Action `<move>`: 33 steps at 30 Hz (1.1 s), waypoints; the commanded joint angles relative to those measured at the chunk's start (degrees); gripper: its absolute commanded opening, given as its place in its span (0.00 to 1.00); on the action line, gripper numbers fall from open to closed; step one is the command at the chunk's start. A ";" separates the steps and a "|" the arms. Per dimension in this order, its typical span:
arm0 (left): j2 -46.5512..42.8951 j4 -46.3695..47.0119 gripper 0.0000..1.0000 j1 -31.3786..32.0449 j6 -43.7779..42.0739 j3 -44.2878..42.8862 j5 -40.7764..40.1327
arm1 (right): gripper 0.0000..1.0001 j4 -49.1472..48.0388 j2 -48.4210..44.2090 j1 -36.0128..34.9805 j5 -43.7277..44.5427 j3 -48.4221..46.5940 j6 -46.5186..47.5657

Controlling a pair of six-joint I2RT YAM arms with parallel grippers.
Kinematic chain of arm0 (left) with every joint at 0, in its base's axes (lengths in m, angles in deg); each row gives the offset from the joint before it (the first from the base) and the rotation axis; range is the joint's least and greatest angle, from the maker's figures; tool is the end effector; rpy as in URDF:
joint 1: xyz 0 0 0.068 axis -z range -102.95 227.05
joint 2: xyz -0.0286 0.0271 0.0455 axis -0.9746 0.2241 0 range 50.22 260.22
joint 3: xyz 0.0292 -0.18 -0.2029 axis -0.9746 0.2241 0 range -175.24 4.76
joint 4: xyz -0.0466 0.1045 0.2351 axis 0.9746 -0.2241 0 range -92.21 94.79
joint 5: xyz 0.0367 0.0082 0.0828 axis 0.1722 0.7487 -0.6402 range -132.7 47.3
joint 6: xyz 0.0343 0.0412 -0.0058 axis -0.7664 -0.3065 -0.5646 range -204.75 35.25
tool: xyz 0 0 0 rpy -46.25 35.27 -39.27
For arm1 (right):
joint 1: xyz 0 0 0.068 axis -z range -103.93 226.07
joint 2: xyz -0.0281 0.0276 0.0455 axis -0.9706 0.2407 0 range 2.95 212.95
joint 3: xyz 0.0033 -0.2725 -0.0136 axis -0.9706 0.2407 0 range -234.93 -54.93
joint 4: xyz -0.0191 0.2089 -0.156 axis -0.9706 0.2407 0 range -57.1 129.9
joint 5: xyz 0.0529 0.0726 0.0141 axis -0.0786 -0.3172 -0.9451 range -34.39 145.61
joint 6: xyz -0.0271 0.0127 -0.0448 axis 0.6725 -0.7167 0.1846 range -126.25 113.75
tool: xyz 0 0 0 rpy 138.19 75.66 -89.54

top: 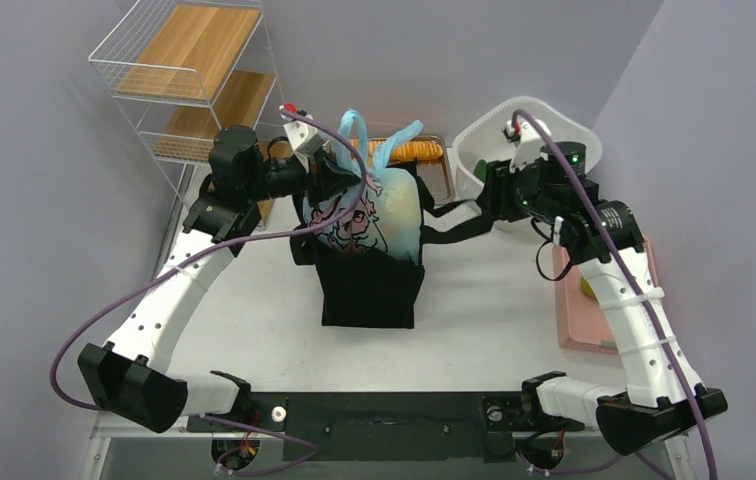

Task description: Untie the knot of the grocery bags and take out the mixed food

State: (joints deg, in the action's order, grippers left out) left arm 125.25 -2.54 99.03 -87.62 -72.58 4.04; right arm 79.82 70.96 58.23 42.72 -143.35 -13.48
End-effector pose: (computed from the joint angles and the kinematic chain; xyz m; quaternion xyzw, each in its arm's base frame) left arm 0.2612 -0.1334 0.4299 0.4073 0.6033 -0.3914 0.5629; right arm 0.2137 0.0772 0.4516 -0.1370 0.8359 0.2066 0.4897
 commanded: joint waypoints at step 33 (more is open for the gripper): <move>3.43 -3.08 0.00 12.01 -2.59 -27.19 8.55 | 0.77 -1.88 13.30 -27.74 2.03 -24.21 14.98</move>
State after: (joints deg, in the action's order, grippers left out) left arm 129.44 -10.04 109.63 -92.41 -94.85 10.49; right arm 80.08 85.71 30.69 41.00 -168.35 -1.13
